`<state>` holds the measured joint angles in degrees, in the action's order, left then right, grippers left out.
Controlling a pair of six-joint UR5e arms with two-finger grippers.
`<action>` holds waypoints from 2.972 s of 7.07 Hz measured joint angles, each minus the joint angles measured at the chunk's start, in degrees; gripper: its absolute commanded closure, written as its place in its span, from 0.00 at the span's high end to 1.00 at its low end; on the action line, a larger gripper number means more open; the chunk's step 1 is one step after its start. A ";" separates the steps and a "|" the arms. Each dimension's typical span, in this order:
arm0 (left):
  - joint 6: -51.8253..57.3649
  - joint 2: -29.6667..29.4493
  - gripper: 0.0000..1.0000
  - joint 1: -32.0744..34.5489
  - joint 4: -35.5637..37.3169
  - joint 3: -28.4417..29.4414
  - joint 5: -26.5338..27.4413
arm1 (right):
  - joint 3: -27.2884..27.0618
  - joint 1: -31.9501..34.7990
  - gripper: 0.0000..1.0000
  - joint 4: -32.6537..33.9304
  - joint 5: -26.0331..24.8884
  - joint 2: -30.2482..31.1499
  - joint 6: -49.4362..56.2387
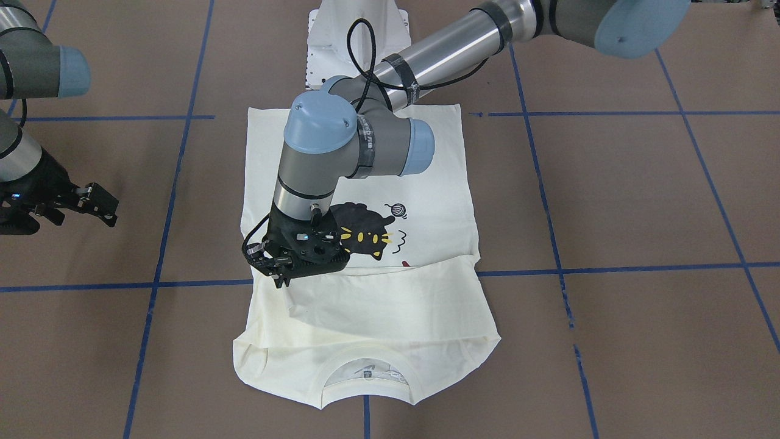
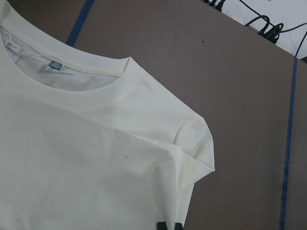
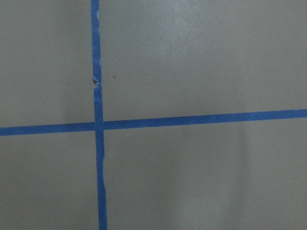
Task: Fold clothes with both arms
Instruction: 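Release the sleeve and withdraw the left gripper while the right gripper moves toward the hem, then move both grippers down to the hem corners nearest the robot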
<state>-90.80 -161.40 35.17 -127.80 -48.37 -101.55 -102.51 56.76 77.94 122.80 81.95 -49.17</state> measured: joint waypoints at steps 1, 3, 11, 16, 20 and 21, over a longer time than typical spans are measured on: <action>0.17 -0.41 1.00 -0.67 -3.30 1.59 0.42 | 0.21 -0.03 1.00 -0.02 0.06 -0.53 -0.10; 4.83 0.06 1.00 -0.26 -5.08 1.66 0.45 | 1.20 -0.12 1.00 -0.03 0.14 -2.45 -0.27; 26.20 45.81 1.00 2.77 25.11 -63.57 -7.58 | -12.33 -28.47 1.00 -0.79 -18.95 -3.67 -32.22; 26.42 48.48 1.00 2.31 28.41 -69.47 -7.44 | -14.41 -46.69 1.00 -8.98 -32.65 5.54 -47.23; 25.96 48.49 1.00 2.10 28.64 -70.96 -7.57 | -14.57 -48.70 0.11 -8.91 -32.91 6.08 -49.60; 25.94 48.48 1.00 2.10 28.65 -71.03 -7.60 | -14.57 -48.70 0.00 -8.87 -32.69 6.21 -49.61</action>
<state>-64.86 -112.93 37.27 -99.14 -119.40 -109.15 -117.08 8.06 69.07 90.11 88.16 -98.78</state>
